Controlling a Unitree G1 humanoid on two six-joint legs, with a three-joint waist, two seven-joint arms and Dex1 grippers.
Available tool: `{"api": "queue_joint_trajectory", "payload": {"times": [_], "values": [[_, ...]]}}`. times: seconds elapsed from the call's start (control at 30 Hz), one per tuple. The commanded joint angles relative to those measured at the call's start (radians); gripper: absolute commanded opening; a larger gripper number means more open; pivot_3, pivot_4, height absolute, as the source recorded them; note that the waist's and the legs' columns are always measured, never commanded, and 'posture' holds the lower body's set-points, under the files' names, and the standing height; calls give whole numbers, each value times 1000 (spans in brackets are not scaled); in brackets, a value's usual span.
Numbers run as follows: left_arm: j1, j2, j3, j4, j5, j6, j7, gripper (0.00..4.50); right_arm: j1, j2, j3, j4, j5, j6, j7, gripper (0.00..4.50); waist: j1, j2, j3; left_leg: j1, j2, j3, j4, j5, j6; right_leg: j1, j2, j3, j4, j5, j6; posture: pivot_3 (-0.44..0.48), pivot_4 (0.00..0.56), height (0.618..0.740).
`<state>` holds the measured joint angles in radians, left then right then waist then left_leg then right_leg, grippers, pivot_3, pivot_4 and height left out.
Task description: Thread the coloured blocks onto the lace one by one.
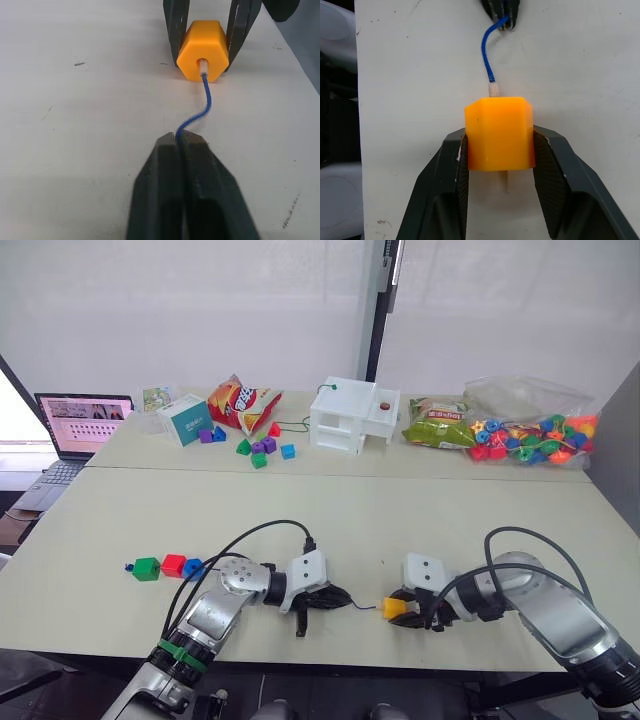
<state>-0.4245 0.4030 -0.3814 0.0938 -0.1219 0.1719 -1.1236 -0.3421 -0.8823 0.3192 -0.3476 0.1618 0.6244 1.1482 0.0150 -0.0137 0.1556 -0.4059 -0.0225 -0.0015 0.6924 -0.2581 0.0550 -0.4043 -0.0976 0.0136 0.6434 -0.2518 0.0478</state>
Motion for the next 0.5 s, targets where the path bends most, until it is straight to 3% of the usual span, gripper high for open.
{"api": "queue_joint_trajectory", "payload": {"times": [0.03,0.5], "values": [[16,-10,-24,-11,1,-11,-12,48,-20,-10,-2,2,-15,-11,-1,1279,0,0,0,0,0,0,0,0,0,0,0,0,0,0,0,0,150,740],[-27,-141,-80,3,28,11,52,48,-53,12,22,28,-21,-10,-12,1279,-3,0,0,0,0,0,0,0,0,0,1,0,0,0,0,0,150,740]]}}
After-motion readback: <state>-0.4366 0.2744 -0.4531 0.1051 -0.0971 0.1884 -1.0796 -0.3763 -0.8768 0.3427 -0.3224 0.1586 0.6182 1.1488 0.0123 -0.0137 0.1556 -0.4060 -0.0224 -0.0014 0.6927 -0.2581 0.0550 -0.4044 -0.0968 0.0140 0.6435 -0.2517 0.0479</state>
